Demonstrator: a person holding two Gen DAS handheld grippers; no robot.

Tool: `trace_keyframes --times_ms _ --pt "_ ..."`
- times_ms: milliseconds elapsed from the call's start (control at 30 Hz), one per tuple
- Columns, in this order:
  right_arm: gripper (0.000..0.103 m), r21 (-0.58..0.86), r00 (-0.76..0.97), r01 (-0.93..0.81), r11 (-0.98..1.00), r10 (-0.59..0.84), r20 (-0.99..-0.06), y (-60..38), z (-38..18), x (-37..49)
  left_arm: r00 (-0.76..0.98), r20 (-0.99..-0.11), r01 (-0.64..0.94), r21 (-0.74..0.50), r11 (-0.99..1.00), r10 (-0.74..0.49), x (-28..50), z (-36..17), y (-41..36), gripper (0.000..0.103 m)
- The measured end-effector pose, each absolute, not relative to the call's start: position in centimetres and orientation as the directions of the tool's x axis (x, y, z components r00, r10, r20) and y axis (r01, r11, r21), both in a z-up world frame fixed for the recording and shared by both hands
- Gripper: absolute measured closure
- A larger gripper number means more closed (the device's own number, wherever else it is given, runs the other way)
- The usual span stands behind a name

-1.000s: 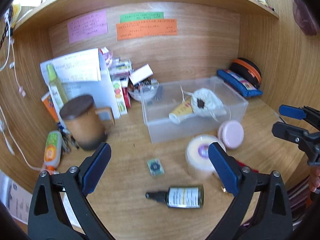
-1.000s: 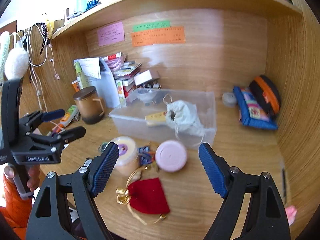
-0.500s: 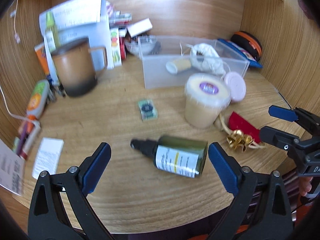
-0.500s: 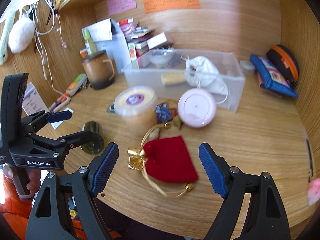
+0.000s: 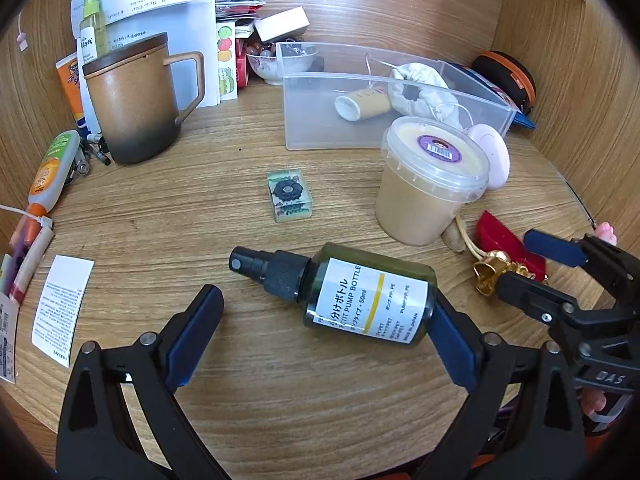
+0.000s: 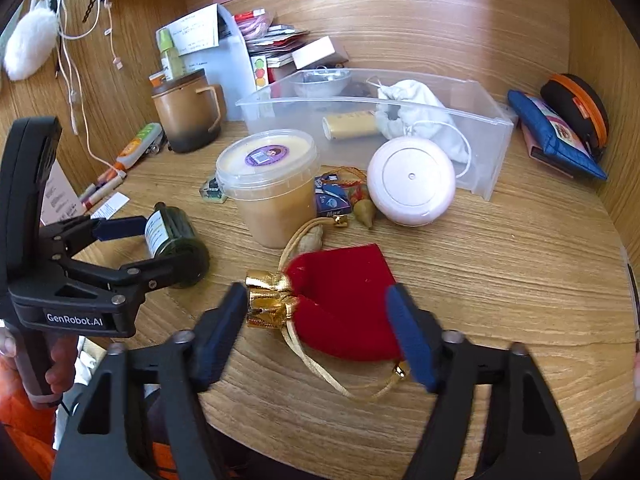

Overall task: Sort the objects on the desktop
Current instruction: 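Grasp the red velvet pouch with the right gripper while the left grasps the green spray bottle, then lift the red pouch and green spray bottle and carry both over the bin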

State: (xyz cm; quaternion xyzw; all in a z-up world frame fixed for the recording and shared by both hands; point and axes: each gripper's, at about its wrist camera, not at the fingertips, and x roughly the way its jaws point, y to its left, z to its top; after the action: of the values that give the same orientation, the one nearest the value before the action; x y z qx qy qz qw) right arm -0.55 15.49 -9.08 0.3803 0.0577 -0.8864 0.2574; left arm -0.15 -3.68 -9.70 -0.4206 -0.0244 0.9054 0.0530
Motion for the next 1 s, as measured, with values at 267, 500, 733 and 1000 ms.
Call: trace_keyframes --times_ms 267,500,733,1000 --pt "0.066 0.042 -0.574 0.52 -0.853 -0.385 -0.723 14.4 -10.1 -0.7 -0.623 -0.768 -0.096 -0.11 -0.989 0.146 -0.8 -9.7 -3.6 0.03" --pt "0.076 0.059 -0.574 0.519 -0.853 -0.398 -0.716 14.8 -9.8 -0.6 -0.636 -0.754 -0.086 -0.14 -0.986 0.162 -0.8 -9.5 -4.2 0.03" --pt "0.078 0.075 -0.595 0.52 -0.851 -0.423 -0.683 15.3 -8.0 0.0 -0.669 -0.729 -0.073 -0.132 -0.989 0.147 -0.3 -8.2 -4.7 0.03" --pt "0.078 0.073 -0.619 0.516 -0.853 -0.43 -0.657 15.9 -6.1 0.7 -0.709 -0.693 -0.085 -0.103 -0.991 0.133 0.7 -6.5 -4.1 0.03"
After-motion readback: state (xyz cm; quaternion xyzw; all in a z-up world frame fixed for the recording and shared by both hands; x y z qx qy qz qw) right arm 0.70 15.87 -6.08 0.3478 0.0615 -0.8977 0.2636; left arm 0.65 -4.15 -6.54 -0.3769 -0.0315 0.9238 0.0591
